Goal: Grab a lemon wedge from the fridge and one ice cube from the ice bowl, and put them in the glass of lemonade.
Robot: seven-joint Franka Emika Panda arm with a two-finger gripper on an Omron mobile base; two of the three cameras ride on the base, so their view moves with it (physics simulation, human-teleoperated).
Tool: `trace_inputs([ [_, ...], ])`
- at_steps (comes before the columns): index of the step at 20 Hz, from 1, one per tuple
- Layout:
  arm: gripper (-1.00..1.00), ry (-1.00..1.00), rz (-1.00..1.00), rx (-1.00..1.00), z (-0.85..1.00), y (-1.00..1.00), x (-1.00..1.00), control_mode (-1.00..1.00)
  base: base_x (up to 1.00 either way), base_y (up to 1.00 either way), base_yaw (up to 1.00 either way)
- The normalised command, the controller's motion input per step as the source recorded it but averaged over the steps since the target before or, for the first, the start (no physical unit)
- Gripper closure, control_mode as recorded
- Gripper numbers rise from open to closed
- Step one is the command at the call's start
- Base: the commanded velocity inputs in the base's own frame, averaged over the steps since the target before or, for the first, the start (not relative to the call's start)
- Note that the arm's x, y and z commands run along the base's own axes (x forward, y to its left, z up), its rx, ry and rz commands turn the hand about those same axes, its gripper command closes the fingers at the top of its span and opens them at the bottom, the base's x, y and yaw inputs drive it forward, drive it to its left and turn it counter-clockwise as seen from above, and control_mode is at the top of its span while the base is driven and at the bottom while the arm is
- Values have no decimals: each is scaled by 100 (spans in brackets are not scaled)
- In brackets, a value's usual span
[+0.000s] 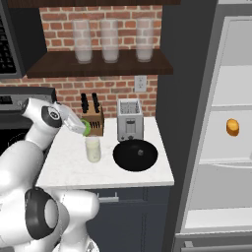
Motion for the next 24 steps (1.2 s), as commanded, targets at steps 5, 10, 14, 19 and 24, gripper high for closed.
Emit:
trace_inputs([
  [5, 100, 0, 0, -6, -24, 0, 14, -100, 0, 0, 0],
  [10, 100, 0, 0, -6, -29, 0, 8, -100, 0, 0, 0],
  [14, 100, 0, 0, -3, -18, 0, 14, -100, 0, 0, 0],
  [19, 100, 0, 0, 0, 0, 0, 6, -100, 0, 0, 0],
  [24, 100, 0, 0, 0, -2, 0, 1, -100, 0, 0, 0],
])
